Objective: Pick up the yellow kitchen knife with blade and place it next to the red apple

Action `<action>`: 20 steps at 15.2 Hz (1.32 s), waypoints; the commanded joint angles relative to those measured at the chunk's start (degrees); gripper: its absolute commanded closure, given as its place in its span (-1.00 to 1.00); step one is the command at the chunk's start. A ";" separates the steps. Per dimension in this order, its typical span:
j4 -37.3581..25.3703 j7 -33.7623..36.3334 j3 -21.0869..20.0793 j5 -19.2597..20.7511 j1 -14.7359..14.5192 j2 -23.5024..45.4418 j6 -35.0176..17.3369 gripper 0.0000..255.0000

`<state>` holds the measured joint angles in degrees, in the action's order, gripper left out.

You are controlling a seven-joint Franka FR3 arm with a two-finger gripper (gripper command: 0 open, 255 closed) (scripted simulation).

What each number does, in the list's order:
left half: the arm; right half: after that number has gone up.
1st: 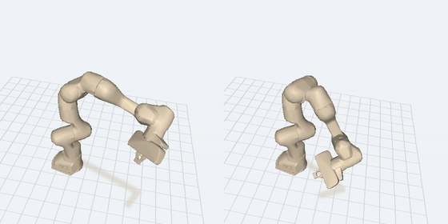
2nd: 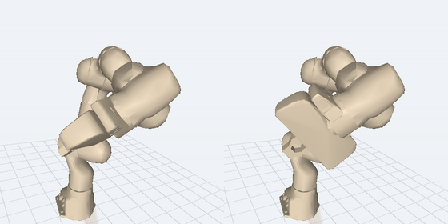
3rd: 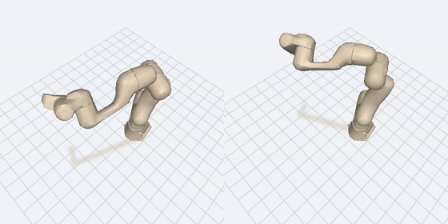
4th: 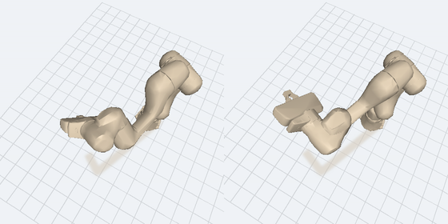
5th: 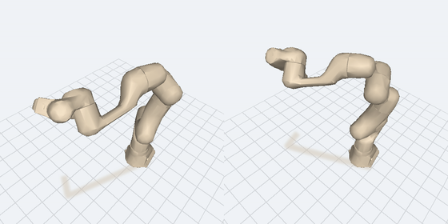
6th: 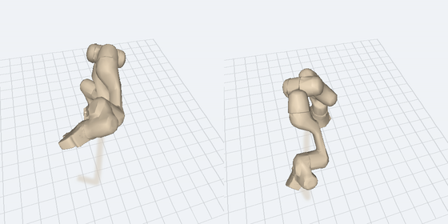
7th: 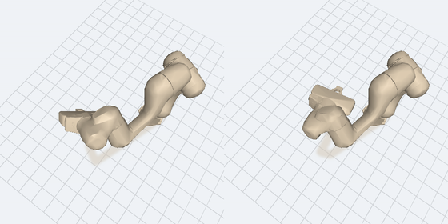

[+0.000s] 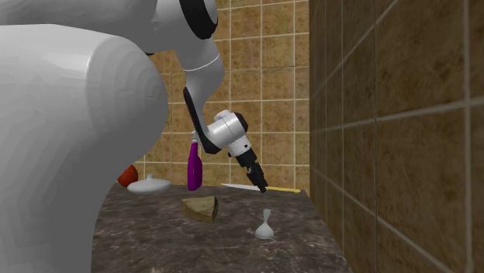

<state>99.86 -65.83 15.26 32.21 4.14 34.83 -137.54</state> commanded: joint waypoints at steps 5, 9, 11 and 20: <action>-0.17 -0.02 -0.06 -0.17 0.03 0.52 0.43 1.00; -0.15 -1.22 -0.20 -0.55 -0.02 -1.55 2.25 1.00; -0.21 -1.82 -0.27 -0.75 -0.04 -2.55 3.19 1.00; -1.11 -4.56 -0.55 -1.68 -0.17 -6.62 7.63 1.00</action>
<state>98.78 -70.07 14.72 30.61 3.96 28.69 -130.37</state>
